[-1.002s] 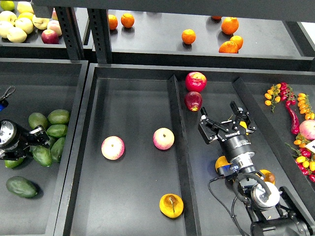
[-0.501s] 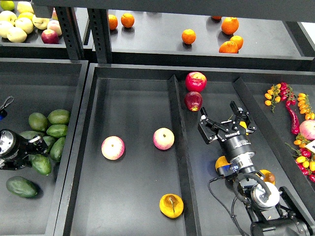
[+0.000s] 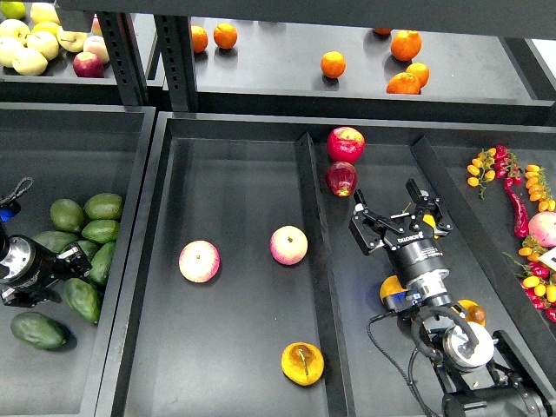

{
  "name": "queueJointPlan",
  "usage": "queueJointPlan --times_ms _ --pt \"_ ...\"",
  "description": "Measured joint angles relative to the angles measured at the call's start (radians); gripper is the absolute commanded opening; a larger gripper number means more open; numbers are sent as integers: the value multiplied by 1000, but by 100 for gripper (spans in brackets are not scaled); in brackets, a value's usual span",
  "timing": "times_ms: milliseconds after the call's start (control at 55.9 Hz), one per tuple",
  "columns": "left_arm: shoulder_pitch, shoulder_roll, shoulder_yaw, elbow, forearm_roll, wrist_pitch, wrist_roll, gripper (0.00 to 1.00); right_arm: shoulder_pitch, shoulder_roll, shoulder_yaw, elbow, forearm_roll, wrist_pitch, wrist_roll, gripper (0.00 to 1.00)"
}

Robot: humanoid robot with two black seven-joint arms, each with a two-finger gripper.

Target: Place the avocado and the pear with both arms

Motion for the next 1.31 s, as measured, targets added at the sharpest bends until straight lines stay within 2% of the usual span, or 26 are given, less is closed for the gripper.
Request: queueJointPlan --times_ms 125,358,447,644,948,1163,1235,1253,1306 --pt "1 0 -1 1 0 0 0 72 0 0 0 0 0 0 0 100" --pt "-3 1 -62 1 -1 0 0 97 0 0 0 -2 0 0 0 100" --pt "-6 10 -123 3 -11 0 0 98 0 0 0 -3 0 0 -1 100" --pt "19 16 -340 37 -127 0 0 98 -1 0 0 -6 0 1 -1 100" --pt "185 -17 -643 9 -440 0 0 98 -8 0 -24 -11 0 1 -6 100" --pt "388 -175 -963 -19 -506 0 0 98 -8 0 -52 -23 -4 5 -6 100" --pt "444 -250 -1066 -20 -508 0 0 99 -8 0 -67 -24 -8 6 -9 100" --pt "479 -306 -1139 -23 -512 0 0 99 -7 0 -86 -24 -11 6 -11 100" --pt "500 -343 -1185 -25 -518 0 0 99 -5 0 -100 -24 -11 7 -12 100"
